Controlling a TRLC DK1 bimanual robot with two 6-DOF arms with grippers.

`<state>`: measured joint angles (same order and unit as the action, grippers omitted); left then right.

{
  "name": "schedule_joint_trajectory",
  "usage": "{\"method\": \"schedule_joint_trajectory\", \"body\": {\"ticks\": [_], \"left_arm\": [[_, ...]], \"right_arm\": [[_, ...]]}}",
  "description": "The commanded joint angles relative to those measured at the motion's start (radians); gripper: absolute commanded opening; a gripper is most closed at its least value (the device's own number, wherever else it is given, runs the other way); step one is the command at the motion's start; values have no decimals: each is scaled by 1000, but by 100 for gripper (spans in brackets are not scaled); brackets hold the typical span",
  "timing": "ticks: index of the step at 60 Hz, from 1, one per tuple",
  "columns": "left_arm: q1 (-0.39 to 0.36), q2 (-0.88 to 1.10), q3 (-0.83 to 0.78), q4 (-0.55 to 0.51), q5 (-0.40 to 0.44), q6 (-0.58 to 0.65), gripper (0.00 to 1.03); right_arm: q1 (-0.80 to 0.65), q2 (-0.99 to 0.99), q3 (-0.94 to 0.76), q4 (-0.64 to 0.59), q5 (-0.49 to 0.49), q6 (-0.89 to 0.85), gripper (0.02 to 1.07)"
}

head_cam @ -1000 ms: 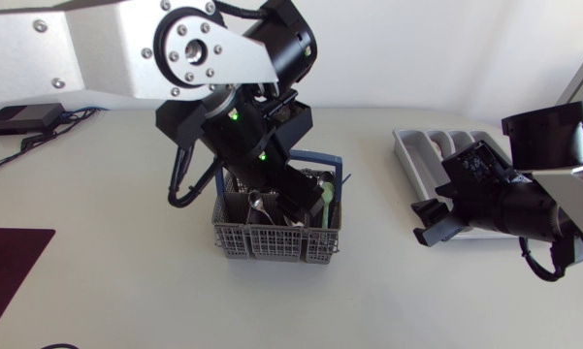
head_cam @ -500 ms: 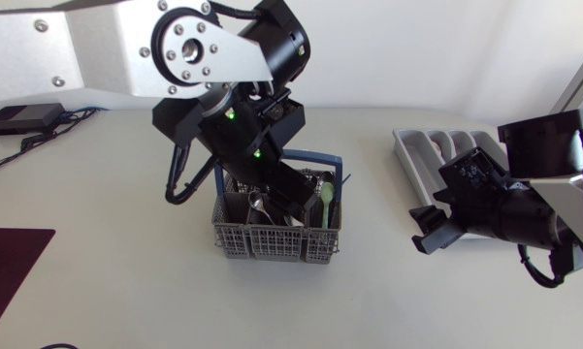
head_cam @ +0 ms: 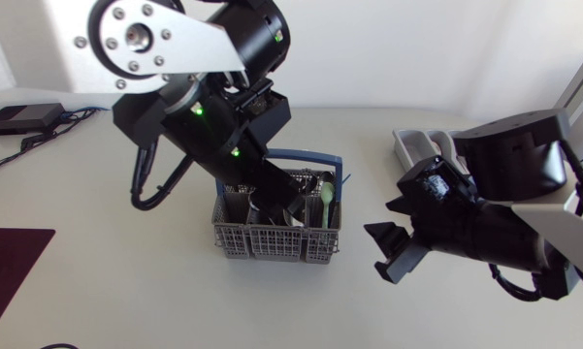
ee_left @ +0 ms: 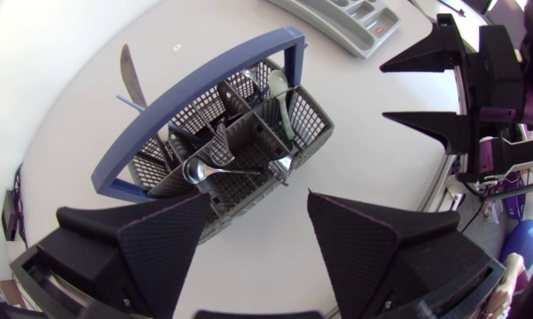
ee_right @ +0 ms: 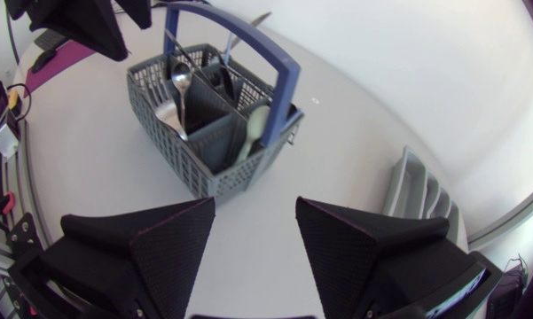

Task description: Sort the cutlery from the basket into the organizer compartments.

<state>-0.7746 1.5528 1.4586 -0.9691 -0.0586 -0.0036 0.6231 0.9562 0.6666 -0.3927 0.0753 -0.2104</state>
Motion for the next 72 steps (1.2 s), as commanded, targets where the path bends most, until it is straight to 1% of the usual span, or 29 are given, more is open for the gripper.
{"method": "schedule_joint_trajectory", "body": {"ticks": [1, 6, 11, 19, 23, 27, 32, 37, 41, 43, 50, 51, 54, 57, 63, 64, 69, 72], "left_arm": [[3, -62, -41, 9, -4, 2, 76], [26, -88, -61, 6, -4, 19, 76], [46, -109, -90, 7, -3, 31, 78], [54, -138, -139, 13, 0, 37, 79], [61, -148, -158, 20, -1, 36, 79], [67, -149, -167, 20, 0, 33, 82], [89, -155, -168, 20, 43, 28, 83], [107, -160, -176, 27, 62, 28, 83], [135, -160, -196, 49, 114, 27, 85], [138, -163, -205, 58, 114, 27, 87], [140, -194, -239, 109, 109, 20, 88], [140, -197, -244, 116, 98, 17, 88], [132, -207, -251, 136, 26, 8, 88], [121, -214, -259, 156, -1, 8, 88], [126, -224, -267, 164, -3, 11, 93], [123, -226, -268, 164, -3, 13, 95], [115, -243, -291, 179, -1, 14, 95], [101, -252, -313, 204, -1, 17, 94]], "right_arm": [[66, 26, 48, 6, 4, 60, 69], [122, 65, 77, 17, -8, 80, 69], [145, 122, 113, 20, -19, 112, 69], [237, 188, 146, 48, -20, 135, 68], [262, 207, 159, 63, -19, 135, 65], [282, 243, 172, 72, -14, 134, 65], [291, 300, 185, 97, -8, 132, 65], [288, 368, 191, 138, -5, 134, 65], [285, 414, 192, 175, 3, 135, 65], [287, 435, 195, 196, 27, 137, 65], [282, 484, 215, 227, 73, 147, 64], [282, 489, 218, 232, 81, 147, 64], [282, 501, 225, 244, 112, 147, 64], [280, 510, 231, 252, 119, 147, 64], [280, 523, 245, 258, 162, 160, 63], [280, 524, 246, 259, 167, 160, 61], [274, 533, 251, 270, 182, 161, 59], [270, 541, 255, 275, 185, 169, 55]]}}
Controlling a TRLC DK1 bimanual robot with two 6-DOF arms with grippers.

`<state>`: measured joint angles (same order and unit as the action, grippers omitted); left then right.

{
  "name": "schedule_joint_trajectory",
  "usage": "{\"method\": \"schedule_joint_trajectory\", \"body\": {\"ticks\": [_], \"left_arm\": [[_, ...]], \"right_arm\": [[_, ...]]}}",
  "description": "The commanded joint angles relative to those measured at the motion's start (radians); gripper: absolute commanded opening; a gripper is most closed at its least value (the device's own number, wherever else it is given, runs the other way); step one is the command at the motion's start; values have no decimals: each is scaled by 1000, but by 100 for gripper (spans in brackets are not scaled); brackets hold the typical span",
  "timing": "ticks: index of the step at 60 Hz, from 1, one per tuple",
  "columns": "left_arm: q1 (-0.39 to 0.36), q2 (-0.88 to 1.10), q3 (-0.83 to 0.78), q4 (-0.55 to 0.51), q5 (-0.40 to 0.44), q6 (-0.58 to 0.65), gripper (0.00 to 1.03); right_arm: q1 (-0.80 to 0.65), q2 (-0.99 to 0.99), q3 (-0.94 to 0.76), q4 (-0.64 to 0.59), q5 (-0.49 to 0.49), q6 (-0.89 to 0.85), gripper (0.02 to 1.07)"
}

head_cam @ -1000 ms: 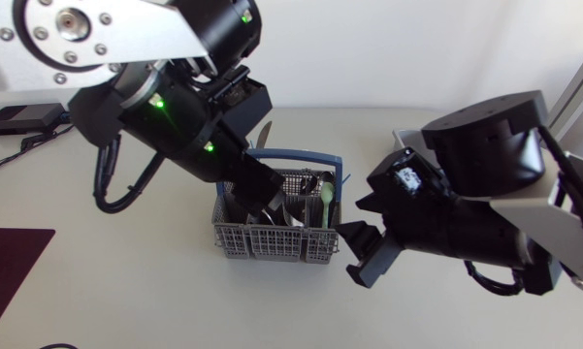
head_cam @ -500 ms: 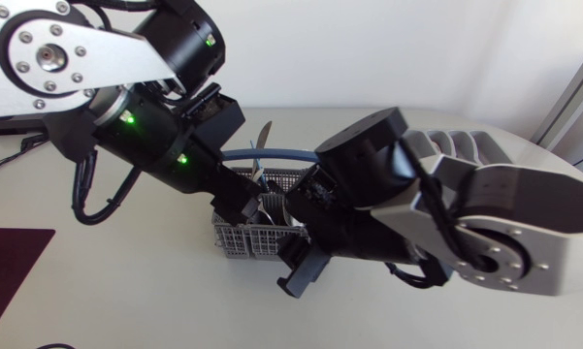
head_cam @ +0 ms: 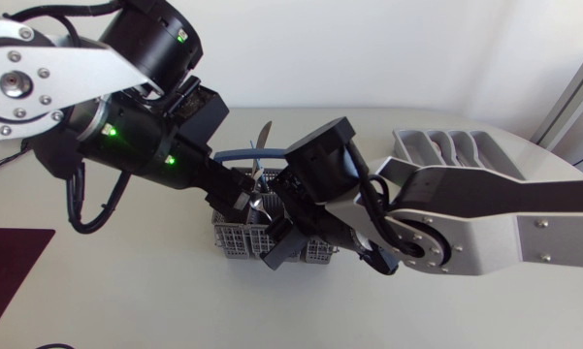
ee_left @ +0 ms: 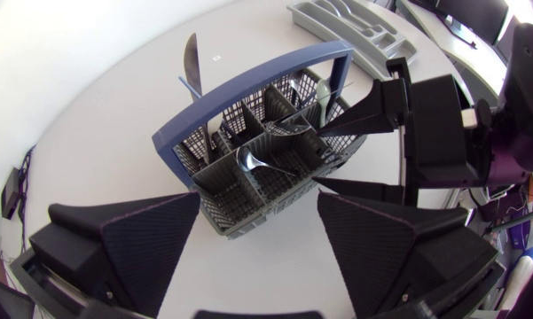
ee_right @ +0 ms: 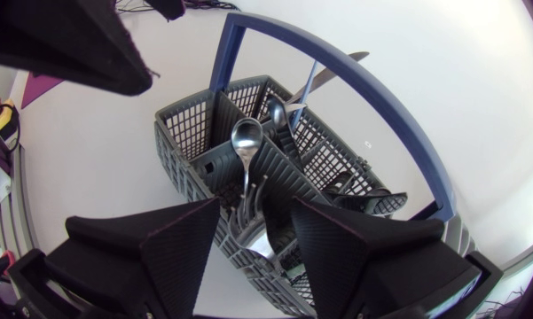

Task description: Sort the cutlery from the basket into the organizer compartments.

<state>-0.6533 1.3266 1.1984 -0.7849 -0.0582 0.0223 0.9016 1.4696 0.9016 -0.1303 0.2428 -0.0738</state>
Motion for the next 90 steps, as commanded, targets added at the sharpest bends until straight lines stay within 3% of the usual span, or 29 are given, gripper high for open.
{"method": "schedule_joint_trajectory", "body": {"ticks": [1, 13, 23, 28, 35, 39, 46, 54, 68, 90], "left_arm": [[-23, -27, -59, 29, -6, -13, 94], [-29, -15, -108, 134, -126, -10, 94], [-35, -53, -172, 248, -129, -35, 90], [-48, -58, -172, 248, -140, -68, 90], [-83, -56, -175, 260, -236, -101, 90], [-112, -64, -180, 262, -327, -191, 90], [-128, -50, -181, 262, -394, -245, 91], [-129, -47, -178, 262, -404, -328, 90], [-147, -18, -161, 257, -393, -341, 90], [-152, 0, -134, 236, -272, -315, 90]], "right_arm": [[-12, 29, 22, 11, 18, 32, 54], [-15, 38, 17, 26, 35, 42, 34], [-20, 43, 16, 27, 35, 42, 18], [-20, 44, 14, 26, 33, 42, 14], [-26, 43, 10, 21, 24, 42, 11], [-33, 31, 6, 17, 12, 40, 10], [-38, -5, -6, 12, -8, 39, 9], [-50, -57, -20, 3, -31, 37, 8], [-79, -178, -29, -23, -117, 34, 8], [-165, -357, 46, -172, -287, 57, 8]]}}
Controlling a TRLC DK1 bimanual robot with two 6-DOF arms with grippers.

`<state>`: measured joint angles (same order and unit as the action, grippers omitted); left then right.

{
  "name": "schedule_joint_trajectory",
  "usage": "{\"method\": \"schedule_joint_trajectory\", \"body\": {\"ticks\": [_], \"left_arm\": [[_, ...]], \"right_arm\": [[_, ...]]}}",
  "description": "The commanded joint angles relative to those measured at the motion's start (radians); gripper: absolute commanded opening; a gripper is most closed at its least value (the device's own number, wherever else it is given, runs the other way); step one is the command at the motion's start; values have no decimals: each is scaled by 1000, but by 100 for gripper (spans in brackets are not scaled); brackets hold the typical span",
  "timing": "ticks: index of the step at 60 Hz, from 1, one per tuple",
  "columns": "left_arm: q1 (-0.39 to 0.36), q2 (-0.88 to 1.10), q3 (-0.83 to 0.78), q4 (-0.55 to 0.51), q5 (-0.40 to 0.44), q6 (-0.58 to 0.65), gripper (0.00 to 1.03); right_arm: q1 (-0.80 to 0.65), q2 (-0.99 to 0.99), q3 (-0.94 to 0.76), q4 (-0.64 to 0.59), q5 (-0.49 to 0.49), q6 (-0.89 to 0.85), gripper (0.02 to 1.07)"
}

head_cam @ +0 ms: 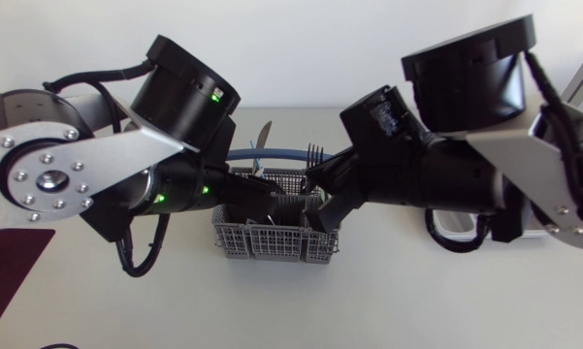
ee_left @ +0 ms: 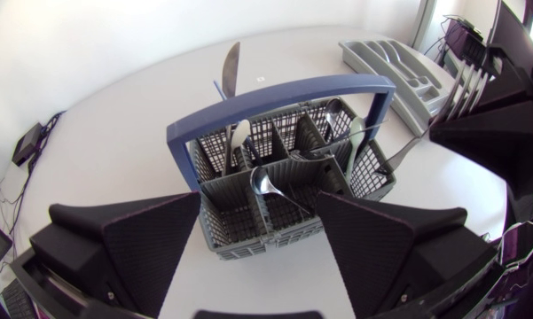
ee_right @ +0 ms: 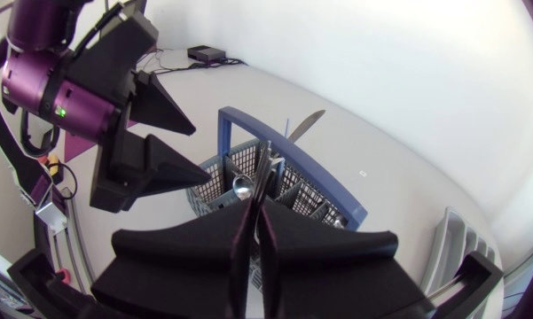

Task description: Sort the cutlery from the basket into the organizer compartments.

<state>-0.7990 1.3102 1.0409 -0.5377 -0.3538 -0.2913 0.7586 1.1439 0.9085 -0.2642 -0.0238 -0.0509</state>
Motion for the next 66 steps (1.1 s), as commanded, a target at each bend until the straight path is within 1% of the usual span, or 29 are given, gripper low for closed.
{"method": "schedule_joint_trajectory", "body": {"ticks": [1, 11, 13, 16, 21, 27, 41, 48, 56, 61, 66], "left_arm": [[-6, 17, 25, -11, 32, 1, 90], [-17, 18, 36, -10, 82, 46, 91], [-20, 20, 39, -7, 92, 57, 91], [-32, 21, 42, -1, 96, 80, 95], [-51, 32, 50, 2, 98, 109, 98], [-60, 44, 51, 15, 98, 129, 98], [-65, 41, 36, 16, 98, 139, 98], [-66, 29, 28, 16, 98, 150, 98], [-65, 23, 19, 13, 98, 156, 98], [-65, 21, 13, 13, 98, 161, 98], [-63, 21, 10, 13, 98, 167, 98]], "right_arm": [[-27, -35, 46, -49, -34, 42, 8], [-91, -62, 87, -116, -136, 74, 8], [-100, -69, 90, -122, -142, 77, 8], [-108, -78, 93, -130, -148, 82, 8], [-127, -93, 95, -141, -159, 92, 8], [-163, -115, 104, -155, -182, 103, 8], [-309, -156, 142, -214, -183, 120, 8], [-418, -164, 155, -233, -173, 121, 8], [-522, -145, 159, -231, -99, 106, 8], [-582, -88, 170, -221, -44, 83, 8], [-667, -9, 179, -187, -11, 65, 8]]}}
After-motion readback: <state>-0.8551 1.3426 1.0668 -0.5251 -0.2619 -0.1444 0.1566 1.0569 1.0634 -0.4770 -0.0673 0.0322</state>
